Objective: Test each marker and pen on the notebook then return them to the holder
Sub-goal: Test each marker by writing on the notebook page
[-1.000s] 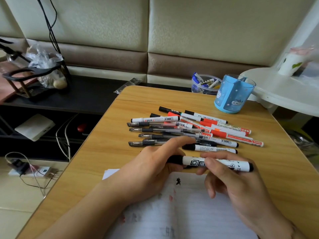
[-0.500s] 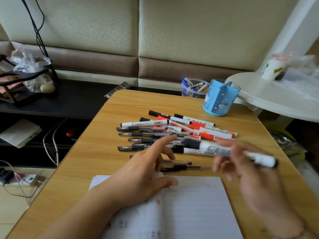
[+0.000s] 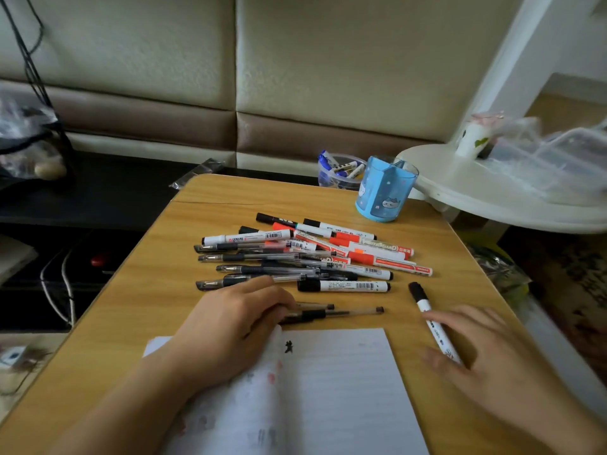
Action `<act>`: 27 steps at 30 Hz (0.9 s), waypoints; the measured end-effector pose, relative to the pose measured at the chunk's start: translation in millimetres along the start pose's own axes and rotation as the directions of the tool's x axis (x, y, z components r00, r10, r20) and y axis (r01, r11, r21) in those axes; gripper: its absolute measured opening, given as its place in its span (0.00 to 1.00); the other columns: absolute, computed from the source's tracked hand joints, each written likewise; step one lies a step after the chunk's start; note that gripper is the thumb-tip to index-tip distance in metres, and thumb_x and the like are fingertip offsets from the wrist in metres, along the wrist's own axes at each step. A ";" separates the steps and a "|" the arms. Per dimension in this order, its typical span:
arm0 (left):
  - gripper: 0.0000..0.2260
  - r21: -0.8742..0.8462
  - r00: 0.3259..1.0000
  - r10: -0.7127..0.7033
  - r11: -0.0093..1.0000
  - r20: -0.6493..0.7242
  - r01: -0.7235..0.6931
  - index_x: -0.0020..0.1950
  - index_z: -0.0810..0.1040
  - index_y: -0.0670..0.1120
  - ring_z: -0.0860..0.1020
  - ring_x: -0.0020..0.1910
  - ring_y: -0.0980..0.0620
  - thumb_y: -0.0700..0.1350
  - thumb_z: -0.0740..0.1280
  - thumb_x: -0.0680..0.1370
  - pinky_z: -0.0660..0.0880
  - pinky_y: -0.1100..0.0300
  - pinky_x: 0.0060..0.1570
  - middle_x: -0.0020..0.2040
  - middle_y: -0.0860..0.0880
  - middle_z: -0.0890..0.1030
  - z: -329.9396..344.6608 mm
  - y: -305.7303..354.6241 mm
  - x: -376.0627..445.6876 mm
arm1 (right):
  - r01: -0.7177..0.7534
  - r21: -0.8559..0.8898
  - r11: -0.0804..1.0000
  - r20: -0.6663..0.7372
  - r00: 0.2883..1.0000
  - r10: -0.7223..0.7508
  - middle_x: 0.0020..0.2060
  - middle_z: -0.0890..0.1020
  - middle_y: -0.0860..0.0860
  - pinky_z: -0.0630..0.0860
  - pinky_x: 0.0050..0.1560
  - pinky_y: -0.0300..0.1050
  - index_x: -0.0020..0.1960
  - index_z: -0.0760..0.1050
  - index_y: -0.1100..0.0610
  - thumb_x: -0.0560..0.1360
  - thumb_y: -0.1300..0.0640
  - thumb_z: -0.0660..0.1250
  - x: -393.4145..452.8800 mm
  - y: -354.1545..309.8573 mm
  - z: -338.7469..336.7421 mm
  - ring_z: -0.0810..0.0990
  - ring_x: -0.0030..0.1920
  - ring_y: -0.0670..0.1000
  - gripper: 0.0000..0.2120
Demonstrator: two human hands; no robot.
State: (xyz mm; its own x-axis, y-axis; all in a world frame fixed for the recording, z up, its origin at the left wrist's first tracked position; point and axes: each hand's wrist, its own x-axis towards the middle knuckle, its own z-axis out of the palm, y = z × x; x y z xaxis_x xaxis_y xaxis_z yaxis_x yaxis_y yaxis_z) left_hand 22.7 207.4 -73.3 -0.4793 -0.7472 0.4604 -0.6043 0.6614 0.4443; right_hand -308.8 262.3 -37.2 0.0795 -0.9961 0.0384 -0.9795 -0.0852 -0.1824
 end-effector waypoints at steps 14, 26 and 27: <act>0.09 0.027 1.000 -0.015 1.000 -0.026 0.016 0.55 0.77 0.58 0.76 0.39 0.62 0.54 0.61 0.78 0.76 0.58 0.33 0.46 0.62 0.75 -0.6 1.2 -1.3 | -0.281 0.077 0.957 -0.121 0.950 0.289 0.57 0.80 0.47 0.73 0.46 0.42 0.58 0.78 0.46 0.75 0.51 0.69 102.3 31.4 5.1 0.75 0.49 0.47 0.12; 0.26 0.152 0.977 0.084 0.987 -0.195 -0.055 0.71 0.70 0.49 0.72 0.64 0.50 0.63 0.60 0.79 0.73 0.54 0.58 0.67 0.52 0.73 -11.6 23.7 5.3 | 0.137 0.588 0.797 -0.288 0.956 0.048 0.37 0.86 0.42 0.77 0.40 0.31 0.49 0.79 0.46 0.71 0.53 0.70 20.5 -66.5 -34.5 0.83 0.40 0.40 0.07; 0.24 0.169 0.976 0.081 0.984 -0.200 -0.047 0.68 0.72 0.49 0.75 0.60 0.50 0.62 0.58 0.80 0.73 0.55 0.55 0.63 0.52 0.76 -11.8 25.4 5.2 | 0.182 0.655 0.734 -0.281 0.959 0.013 0.38 0.86 0.43 0.78 0.40 0.34 0.49 0.78 0.47 0.70 0.51 0.69 17.8 -79.9 -31.2 0.84 0.39 0.43 0.08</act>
State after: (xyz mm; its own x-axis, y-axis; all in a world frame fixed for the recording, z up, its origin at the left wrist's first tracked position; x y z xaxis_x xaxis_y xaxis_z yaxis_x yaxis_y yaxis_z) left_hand 12.3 221.1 -50.6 -0.3898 -0.6628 0.6394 -0.6800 0.6753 0.2855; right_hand -234.8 252.1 8.7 0.0113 -0.9504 0.3110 -0.5833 -0.2588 -0.7699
